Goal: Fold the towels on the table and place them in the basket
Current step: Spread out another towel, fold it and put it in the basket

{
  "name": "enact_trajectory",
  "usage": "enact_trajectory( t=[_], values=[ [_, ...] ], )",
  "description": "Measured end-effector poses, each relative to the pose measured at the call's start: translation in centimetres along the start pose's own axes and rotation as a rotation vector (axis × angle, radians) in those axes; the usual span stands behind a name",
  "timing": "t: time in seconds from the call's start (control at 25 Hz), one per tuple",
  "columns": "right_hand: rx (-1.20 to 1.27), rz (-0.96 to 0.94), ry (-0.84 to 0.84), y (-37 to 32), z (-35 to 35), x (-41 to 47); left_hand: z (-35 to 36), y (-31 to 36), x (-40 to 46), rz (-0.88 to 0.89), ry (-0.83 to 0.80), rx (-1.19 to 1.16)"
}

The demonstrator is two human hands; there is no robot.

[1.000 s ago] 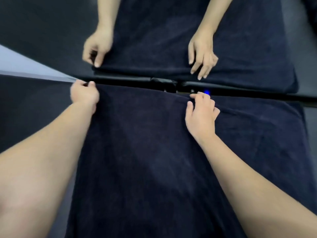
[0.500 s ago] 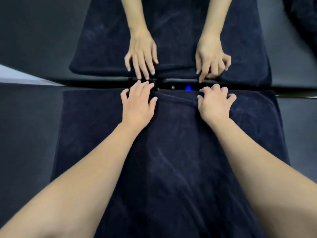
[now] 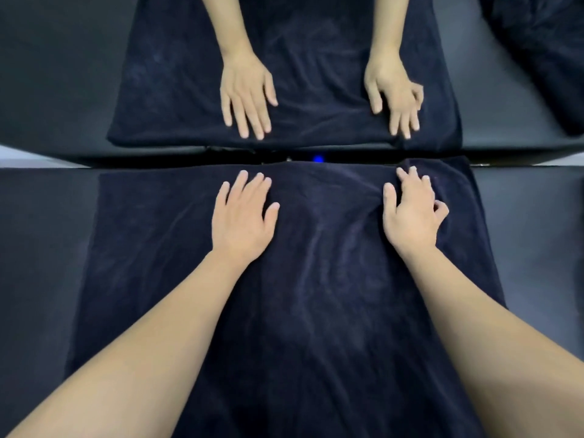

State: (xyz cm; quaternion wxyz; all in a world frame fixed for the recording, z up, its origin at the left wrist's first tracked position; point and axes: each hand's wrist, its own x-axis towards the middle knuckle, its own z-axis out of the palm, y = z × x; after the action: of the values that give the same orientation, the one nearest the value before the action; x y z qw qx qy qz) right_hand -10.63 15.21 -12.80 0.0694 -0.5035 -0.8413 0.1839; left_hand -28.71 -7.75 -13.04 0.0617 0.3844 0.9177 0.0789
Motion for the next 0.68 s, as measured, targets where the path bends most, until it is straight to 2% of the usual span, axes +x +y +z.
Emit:
enact_trajectory(
  t=[0.08,0.16,0.24,0.32,0.36,0.44,0.52,0.6,0.64,0.68],
  values=[
    [-0.009,0.039,-0.089,2.5,-0.9,0.9,-0.1,-0.7,0.5,-0.052,-0.077,0.03],
    [-0.039,0.11,-0.125,4.4,-2.4,1.7,-0.4,-1.1,0.5,-0.098,-0.087,0.047],
    [-0.175,0.019,-0.078,5.3,-3.0,1.0,-0.6,0.3,-0.2,-0.115,-0.02,0.001],
    [-0.259,-0.14,-0.081,5.8,-2.5,-0.7,-0.4,3.8,-1.5,0.022,0.005,-0.047],
    [-0.262,-0.15,-0.122,6.4,-2.4,-1.0,0.0,5.4,-2.2,0.118,-0.033,-0.023],
    [-0.192,0.002,-0.182,7.7,-3.4,0.5,0.8,7.9,-2.8,0.193,-0.126,0.089],
    [-0.215,0.102,-0.141,8.3,-4.8,2.7,1.1,9.8,-1.9,0.125,-0.136,0.11],
    [-0.305,-0.087,-0.078,7.6,-5.4,3.7,0.8,12.9,-0.6,0.171,-0.125,0.075],
    [-0.308,-0.23,-0.111,7.2,-5.1,3.7,1.0,14.8,-0.1,0.235,-0.119,0.069],
    [-0.269,-0.285,-0.169,7.1,-4.5,3.5,1.3,16.5,0.4,0.286,-0.121,0.064]
  ],
)
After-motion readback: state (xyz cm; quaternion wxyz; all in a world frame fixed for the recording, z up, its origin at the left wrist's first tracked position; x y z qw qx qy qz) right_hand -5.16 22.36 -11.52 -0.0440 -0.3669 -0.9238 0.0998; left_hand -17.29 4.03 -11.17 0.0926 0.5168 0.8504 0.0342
